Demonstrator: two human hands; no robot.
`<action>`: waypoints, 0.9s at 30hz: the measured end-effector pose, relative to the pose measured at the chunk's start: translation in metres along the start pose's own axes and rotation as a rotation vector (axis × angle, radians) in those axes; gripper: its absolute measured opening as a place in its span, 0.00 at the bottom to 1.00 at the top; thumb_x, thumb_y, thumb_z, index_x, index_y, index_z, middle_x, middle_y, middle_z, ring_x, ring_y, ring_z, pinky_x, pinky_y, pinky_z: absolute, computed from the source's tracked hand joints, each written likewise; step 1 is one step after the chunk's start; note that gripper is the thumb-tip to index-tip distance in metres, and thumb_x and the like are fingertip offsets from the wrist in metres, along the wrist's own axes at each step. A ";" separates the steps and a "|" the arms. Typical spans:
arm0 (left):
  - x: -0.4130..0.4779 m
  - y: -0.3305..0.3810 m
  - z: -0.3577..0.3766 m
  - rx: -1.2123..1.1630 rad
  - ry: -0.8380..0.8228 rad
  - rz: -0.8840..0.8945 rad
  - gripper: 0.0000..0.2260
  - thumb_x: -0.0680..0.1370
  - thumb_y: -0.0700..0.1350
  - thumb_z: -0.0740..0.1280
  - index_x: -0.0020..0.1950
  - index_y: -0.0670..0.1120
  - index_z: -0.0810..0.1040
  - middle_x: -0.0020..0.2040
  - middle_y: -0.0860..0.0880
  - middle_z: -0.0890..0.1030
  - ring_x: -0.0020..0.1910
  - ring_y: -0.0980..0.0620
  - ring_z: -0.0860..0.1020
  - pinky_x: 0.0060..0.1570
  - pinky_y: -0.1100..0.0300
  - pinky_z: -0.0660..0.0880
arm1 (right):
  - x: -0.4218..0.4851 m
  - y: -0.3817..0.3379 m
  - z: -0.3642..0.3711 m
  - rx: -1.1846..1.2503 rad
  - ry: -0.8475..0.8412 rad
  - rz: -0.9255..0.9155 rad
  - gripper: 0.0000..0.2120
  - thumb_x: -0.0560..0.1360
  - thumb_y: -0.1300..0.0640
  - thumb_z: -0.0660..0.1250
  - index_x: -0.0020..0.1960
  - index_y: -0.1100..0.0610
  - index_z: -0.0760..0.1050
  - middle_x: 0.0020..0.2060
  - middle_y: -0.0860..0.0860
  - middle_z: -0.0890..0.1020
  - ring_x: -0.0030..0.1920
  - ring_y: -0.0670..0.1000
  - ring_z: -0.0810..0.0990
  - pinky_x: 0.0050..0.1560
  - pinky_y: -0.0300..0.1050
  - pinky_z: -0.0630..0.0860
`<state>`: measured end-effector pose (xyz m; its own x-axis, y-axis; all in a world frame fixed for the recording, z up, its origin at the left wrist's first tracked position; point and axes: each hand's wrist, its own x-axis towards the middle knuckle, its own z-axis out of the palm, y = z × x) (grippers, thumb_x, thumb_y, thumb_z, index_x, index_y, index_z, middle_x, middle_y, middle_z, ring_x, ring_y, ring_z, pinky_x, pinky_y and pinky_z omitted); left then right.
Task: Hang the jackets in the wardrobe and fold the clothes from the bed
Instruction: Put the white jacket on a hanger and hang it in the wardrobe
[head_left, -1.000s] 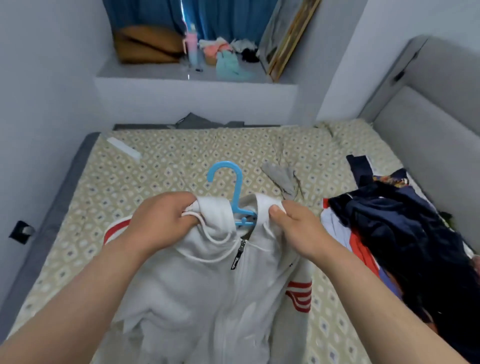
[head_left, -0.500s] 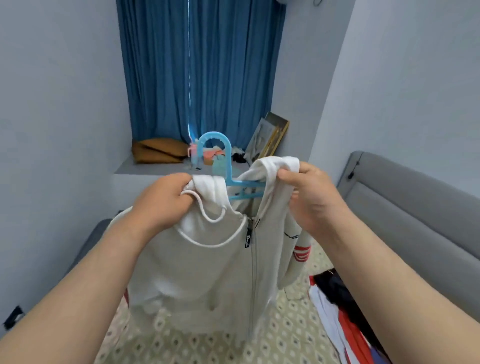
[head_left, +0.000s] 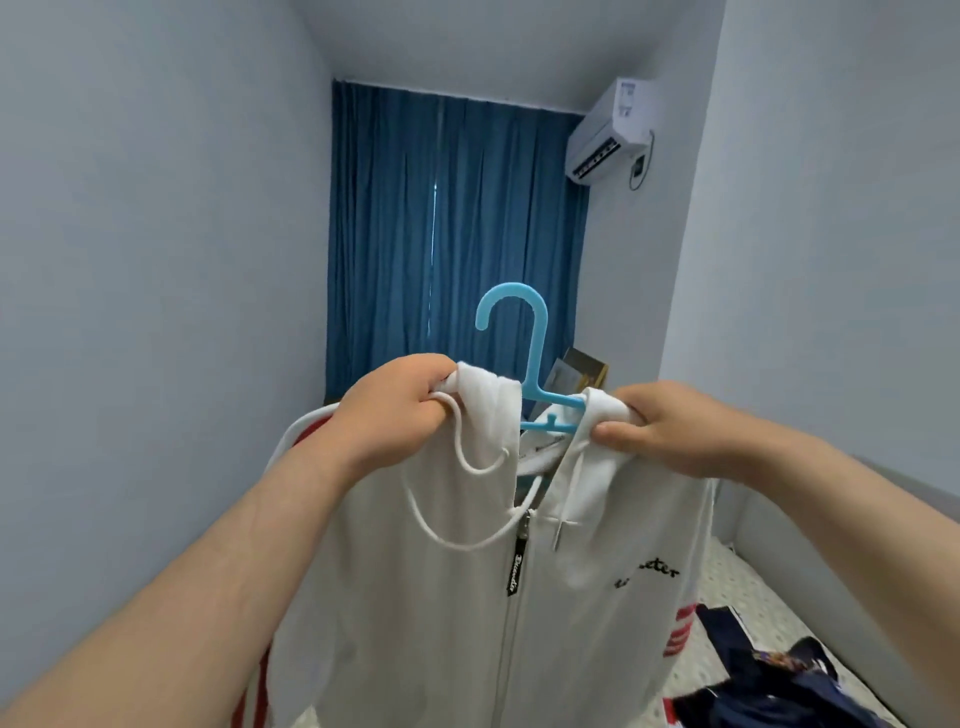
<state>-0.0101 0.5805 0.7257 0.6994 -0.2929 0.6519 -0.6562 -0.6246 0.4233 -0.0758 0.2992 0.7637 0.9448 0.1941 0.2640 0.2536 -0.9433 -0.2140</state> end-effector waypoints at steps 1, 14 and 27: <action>0.001 0.007 -0.001 -0.021 0.005 -0.003 0.06 0.70 0.47 0.57 0.39 0.47 0.72 0.35 0.53 0.76 0.37 0.48 0.75 0.40 0.45 0.74 | -0.001 0.002 0.000 -0.001 0.045 -0.026 0.12 0.79 0.46 0.65 0.46 0.55 0.77 0.40 0.48 0.80 0.42 0.50 0.78 0.43 0.44 0.72; 0.020 0.086 -0.017 0.157 0.145 -0.069 0.13 0.73 0.53 0.55 0.38 0.47 0.72 0.35 0.51 0.77 0.37 0.49 0.75 0.38 0.51 0.71 | -0.047 0.061 -0.050 0.177 0.470 -0.116 0.17 0.78 0.47 0.66 0.37 0.58 0.76 0.28 0.46 0.76 0.31 0.45 0.72 0.35 0.42 0.67; 0.029 0.151 0.006 -0.068 -0.316 -0.065 0.25 0.60 0.56 0.60 0.46 0.37 0.76 0.41 0.46 0.76 0.41 0.48 0.72 0.42 0.46 0.69 | -0.076 0.102 -0.062 0.058 0.540 -0.097 0.15 0.77 0.45 0.67 0.37 0.53 0.75 0.30 0.45 0.77 0.35 0.44 0.75 0.36 0.47 0.69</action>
<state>-0.0876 0.4734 0.8045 0.7868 -0.4708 0.3991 -0.6172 -0.6030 0.5054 -0.1345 0.1717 0.7803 0.6796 0.0989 0.7269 0.3591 -0.9089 -0.2120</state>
